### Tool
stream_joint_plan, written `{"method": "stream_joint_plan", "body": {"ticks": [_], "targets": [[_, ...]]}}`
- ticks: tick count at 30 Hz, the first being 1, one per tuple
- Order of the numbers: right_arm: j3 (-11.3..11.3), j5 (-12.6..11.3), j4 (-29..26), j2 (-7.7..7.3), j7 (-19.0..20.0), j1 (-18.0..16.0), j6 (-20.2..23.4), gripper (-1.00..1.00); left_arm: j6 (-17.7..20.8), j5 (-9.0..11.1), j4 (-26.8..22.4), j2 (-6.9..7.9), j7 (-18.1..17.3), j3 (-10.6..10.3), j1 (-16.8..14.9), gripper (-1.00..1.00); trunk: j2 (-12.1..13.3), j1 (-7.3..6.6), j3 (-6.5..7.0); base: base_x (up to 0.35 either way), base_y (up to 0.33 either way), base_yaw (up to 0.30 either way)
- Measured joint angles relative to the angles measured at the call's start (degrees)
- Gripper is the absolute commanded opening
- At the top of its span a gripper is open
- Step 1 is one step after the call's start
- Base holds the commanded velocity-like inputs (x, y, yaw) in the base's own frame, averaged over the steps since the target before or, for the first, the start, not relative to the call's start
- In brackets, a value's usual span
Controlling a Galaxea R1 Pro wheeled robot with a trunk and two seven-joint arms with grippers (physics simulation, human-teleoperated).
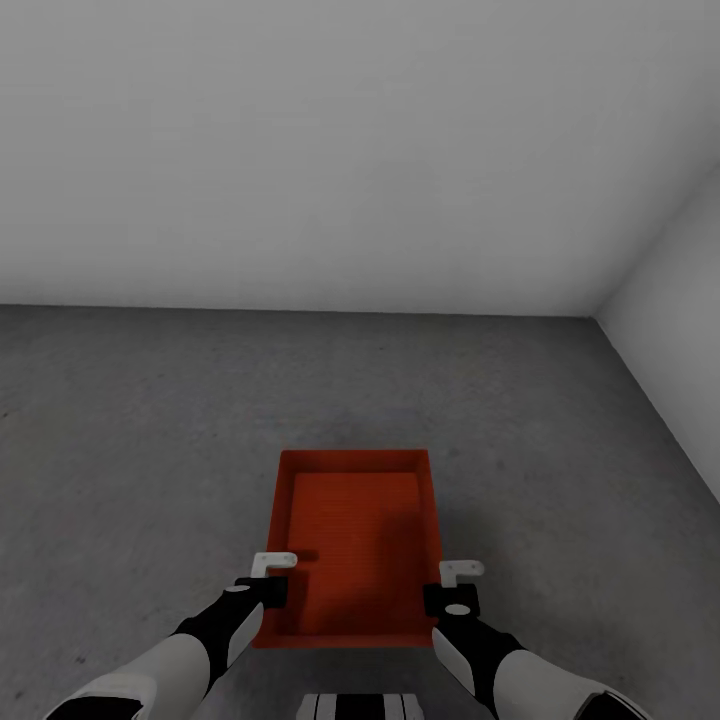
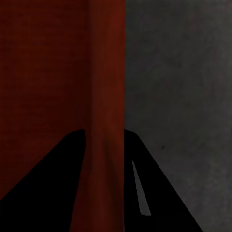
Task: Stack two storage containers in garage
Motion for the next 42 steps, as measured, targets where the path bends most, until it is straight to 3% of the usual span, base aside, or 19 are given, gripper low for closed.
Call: {"method": "stream_joint_plan", "body": {"ticks": [8, 25, 26, 27, 29, 42], "targets": [[0.5, -0.9, 0.1, -0.01, 0.0, 0.0, -0.2, -1.00, 0.3, -0.2, -0.1, -0.02, 0.0, 0.0, 0.0, -1.00, 0.0, 0.00, 0.00, 0.000, 0.000, 0.000], [0.1, -0.2, 0.0, -0.09, 0.1, 0.0, -0.1, -1.00, 0.3, -0.3, -0.2, -0.10, 0.1, 0.1, 0.0, -1.00, 0.0, 0.00, 0.00, 0.000, 0.000, 0.000], [0.1, -0.2, 0.0, -0.09, 0.1, 0.0, -0.1, 1.00, 0.3, -0.3, -0.2, -0.10, 0.1, 0.1, 0.0, -1.00, 0.0, 0.00, 0.00, 0.000, 0.000, 0.000], [-0.6, 1.5, -0.2, -0.10, -0.9, 0.0, -0.4, 1.00, 0.3, 0.2, 0.0, -0.16, 1.0, 1.3, 0.0, 1.00, 0.0, 0.00, 0.00, 0.000, 0.000, 0.000], [-1.1, 1.4, -0.1, -0.09, -1.2, 0.0, -0.5, 1.00, 0.4, -0.6, 0.0, 0.83, 3.6, 2.0, 0.0, 1.00, 0.0, 0.00, 0.00, 0.000, 0.000, 0.000], [-1.0, 1.4, -0.1, -0.05, -1.1, 0.0, -0.4, 1.00, 0.2, -0.6, 0.0, 0.88, 3.6, 1.8, 0.0, 1.00, 0.0, 0.00, 0.00, 0.000, 0.000, 0.000]]}}
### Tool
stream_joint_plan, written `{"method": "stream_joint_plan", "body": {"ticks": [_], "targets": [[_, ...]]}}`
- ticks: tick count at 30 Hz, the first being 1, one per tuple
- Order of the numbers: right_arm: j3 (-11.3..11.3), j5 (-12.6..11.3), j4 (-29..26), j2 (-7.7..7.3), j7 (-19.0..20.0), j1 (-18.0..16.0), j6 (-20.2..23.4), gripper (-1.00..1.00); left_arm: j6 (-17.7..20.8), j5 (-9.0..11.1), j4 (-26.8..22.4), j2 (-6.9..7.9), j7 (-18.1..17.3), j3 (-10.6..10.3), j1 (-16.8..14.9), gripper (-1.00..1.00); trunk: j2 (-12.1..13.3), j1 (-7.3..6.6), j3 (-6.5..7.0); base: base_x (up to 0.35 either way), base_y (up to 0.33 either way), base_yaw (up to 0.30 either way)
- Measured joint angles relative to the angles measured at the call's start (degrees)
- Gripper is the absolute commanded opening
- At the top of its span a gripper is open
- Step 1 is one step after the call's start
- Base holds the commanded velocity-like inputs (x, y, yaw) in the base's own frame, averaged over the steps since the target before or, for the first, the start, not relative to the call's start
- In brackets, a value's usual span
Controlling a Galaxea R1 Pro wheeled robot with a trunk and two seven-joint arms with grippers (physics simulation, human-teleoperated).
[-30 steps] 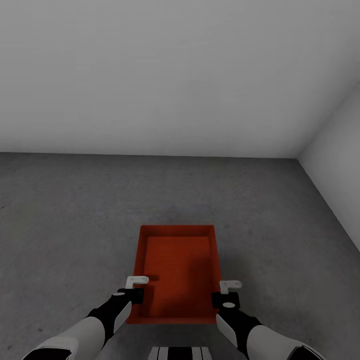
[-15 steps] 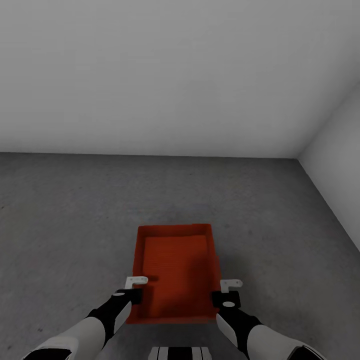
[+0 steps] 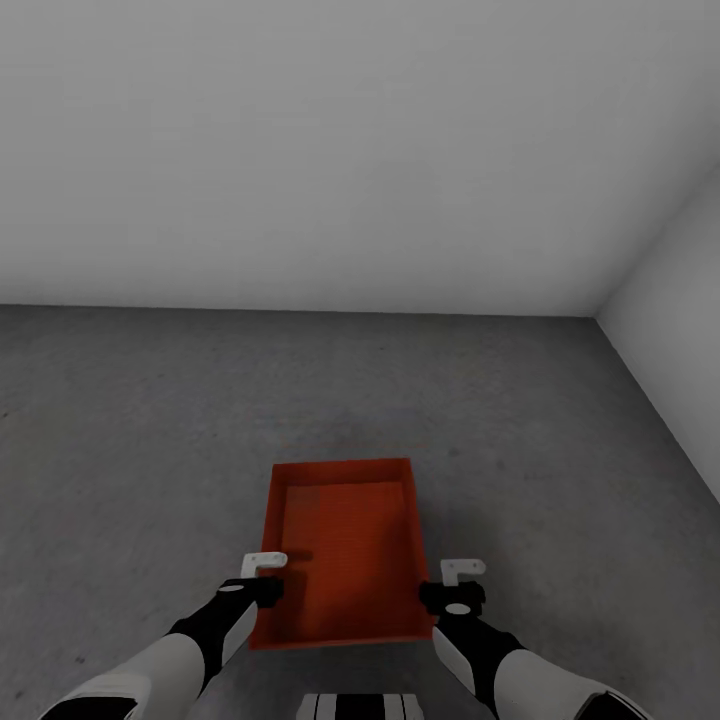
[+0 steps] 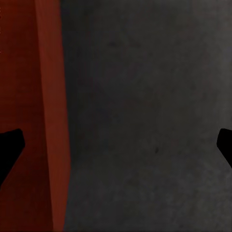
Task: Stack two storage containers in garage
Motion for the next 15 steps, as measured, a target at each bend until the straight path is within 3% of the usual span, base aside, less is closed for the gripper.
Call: {"method": "stream_joint_plan", "body": {"ticks": [15], "targets": [[0.0, 0.0, 0.0, -0.05, 0.0, 0.0, 0.0, 1.00, 0.0, 0.0, 0.0, -0.03, -0.1, 0.0, 0.0, 1.00, 0.0, 0.00, 0.00, 0.000, 0.000, 0.000]]}}
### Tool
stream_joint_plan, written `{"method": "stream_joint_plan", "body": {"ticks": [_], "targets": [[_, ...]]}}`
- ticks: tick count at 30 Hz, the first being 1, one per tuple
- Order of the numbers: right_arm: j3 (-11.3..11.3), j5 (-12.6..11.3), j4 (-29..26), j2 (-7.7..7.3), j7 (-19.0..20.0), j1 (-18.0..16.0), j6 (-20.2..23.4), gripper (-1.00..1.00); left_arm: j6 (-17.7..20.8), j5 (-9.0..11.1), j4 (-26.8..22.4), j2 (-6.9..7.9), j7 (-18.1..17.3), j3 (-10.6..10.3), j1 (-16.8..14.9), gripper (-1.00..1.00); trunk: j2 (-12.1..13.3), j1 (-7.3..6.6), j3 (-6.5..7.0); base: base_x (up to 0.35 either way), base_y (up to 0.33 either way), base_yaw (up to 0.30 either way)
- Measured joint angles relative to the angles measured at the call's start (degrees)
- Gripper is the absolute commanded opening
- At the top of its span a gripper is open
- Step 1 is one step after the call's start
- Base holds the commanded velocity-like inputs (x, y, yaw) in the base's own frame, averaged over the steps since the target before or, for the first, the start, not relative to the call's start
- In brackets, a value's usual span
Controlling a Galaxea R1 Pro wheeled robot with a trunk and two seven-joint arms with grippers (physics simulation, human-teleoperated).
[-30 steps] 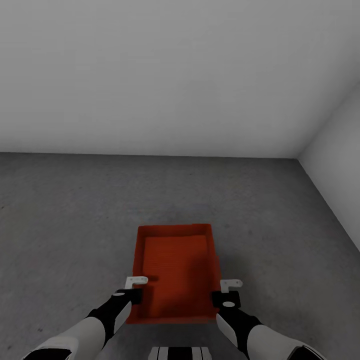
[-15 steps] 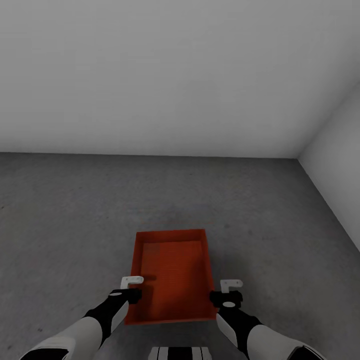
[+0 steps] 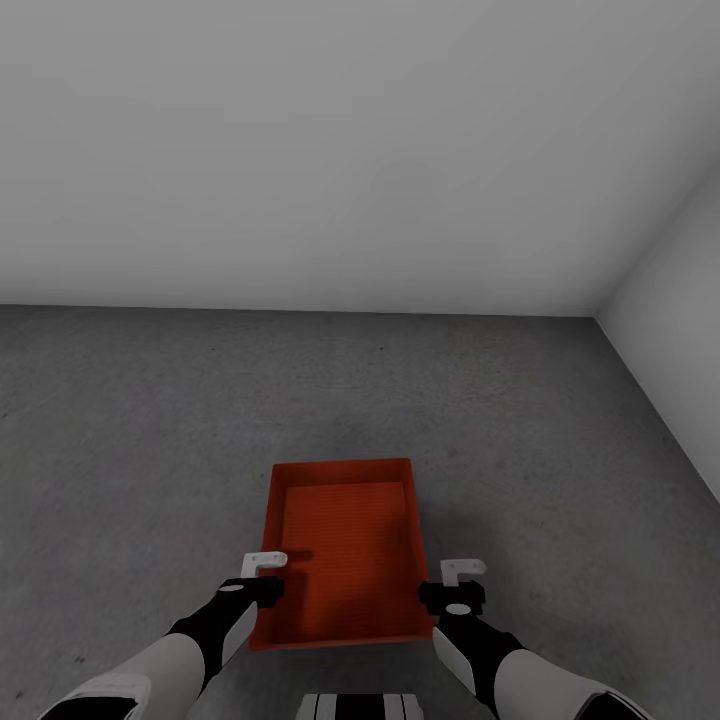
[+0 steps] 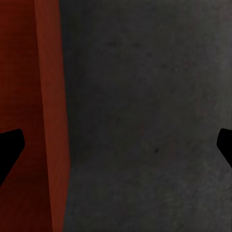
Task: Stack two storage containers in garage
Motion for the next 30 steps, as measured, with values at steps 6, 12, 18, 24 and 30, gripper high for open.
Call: {"method": "stream_joint_plan", "body": {"ticks": [6, 12, 18, 24, 30], "targets": [[0.0, 0.0, 0.0, -0.03, 0.0, 0.0, 0.0, 1.00, 0.0, 0.0, 0.0, -0.01, -0.1, 0.0, 0.0, 1.00, 0.0, 0.00, 0.00, 0.000, 0.000, 0.000], [0.0, -0.1, 0.0, -0.04, -0.1, 0.0, 0.0, 1.00, 0.0, 0.0, 0.0, 0.02, -0.2, 0.0, 0.0, 1.00, 0.0, 0.00, 0.00, 0.000, 0.000, 0.000], [0.0, -0.1, 0.0, -0.04, -0.1, 0.0, 0.0, 1.00, 0.2, 0.0, 0.0, -0.01, -0.1, 0.1, 0.0, 1.00, 2.0, -1.09, 0.89, 0.000, 0.000, 0.000], [0.0, -0.1, 0.0, 0.03, -0.1, 0.0, 0.0, 1.00, 0.3, 0.0, 0.0, -0.01, -0.1, 0.2, 0.0, 1.00, 4.4, -2.41, 1.97, 0.000, 0.000, 0.000], [0.0, -0.2, 0.0, 0.05, -0.1, 0.0, 0.0, 1.00, 0.3, 0.0, 0.1, -0.01, -0.1, 0.2, 0.0, 1.00, 6.8, -3.73, 3.05, 0.000, 0.000, 0.000]]}}
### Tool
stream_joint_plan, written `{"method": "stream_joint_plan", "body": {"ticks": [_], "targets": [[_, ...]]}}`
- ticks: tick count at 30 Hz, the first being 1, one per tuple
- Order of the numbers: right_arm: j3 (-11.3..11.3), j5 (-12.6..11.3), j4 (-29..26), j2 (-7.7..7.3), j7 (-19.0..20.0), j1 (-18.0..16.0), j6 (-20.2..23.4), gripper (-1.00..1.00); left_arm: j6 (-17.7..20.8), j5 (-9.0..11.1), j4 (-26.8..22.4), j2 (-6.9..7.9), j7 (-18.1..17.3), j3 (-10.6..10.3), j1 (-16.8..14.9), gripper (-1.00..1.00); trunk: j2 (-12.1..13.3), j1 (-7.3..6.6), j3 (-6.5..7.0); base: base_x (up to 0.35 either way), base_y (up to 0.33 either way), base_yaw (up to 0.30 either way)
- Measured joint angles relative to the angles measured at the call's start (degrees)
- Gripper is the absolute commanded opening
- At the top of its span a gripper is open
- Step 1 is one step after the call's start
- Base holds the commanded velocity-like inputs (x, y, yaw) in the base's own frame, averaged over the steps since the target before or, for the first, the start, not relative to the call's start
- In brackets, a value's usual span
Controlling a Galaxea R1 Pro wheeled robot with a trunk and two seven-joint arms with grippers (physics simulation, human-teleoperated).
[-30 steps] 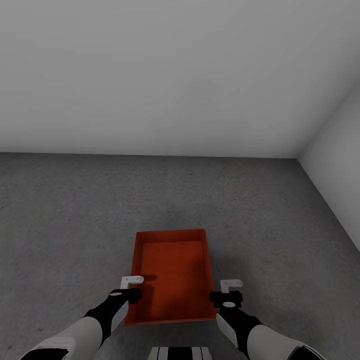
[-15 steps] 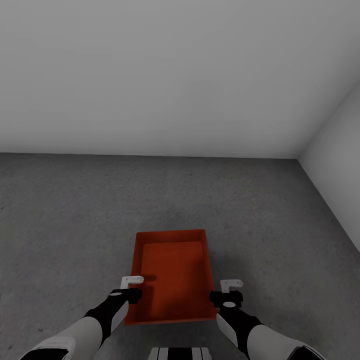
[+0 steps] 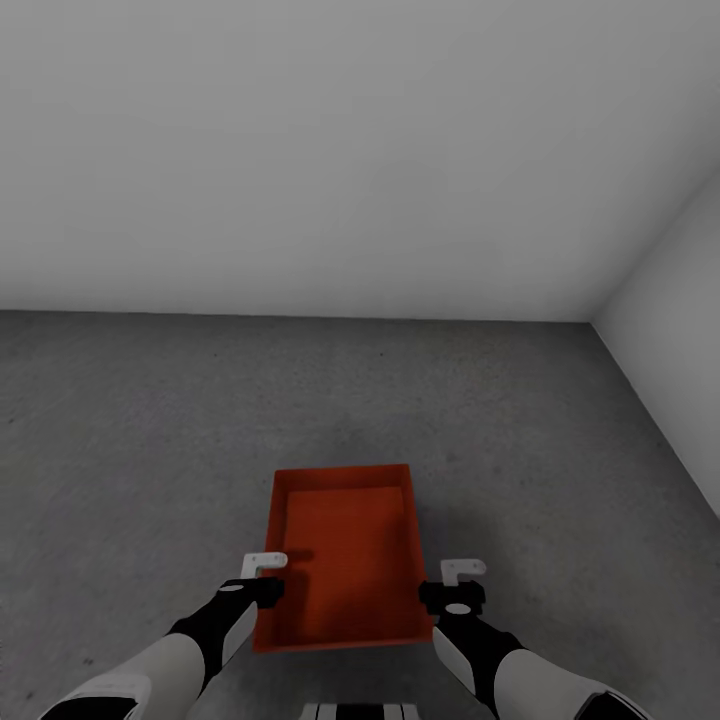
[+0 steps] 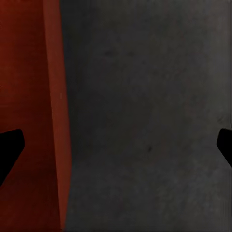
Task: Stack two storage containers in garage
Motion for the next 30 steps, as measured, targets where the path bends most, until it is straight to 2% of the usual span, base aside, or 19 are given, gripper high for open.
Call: {"method": "stream_joint_plan", "body": {"ticks": [25, 30], "targets": [[-0.1, -0.3, 0.0, 0.07, 0.1, 0.0, 0.0, 1.00, 0.0, 0.1, 0.0, 0.09, -0.4, -0.1, 0.0, 1.00, 10.0, -5.49, 4.49, 0.000, 0.000, 0.000], [-0.1, -0.3, 0.0, 0.06, 0.0, 0.0, 0.0, 1.00, -0.2, 0.1, 0.0, 0.09, -0.4, -0.1, 0.0, 1.00, 10.0, -5.50, 4.49, 0.000, 0.000, 0.000]]}}
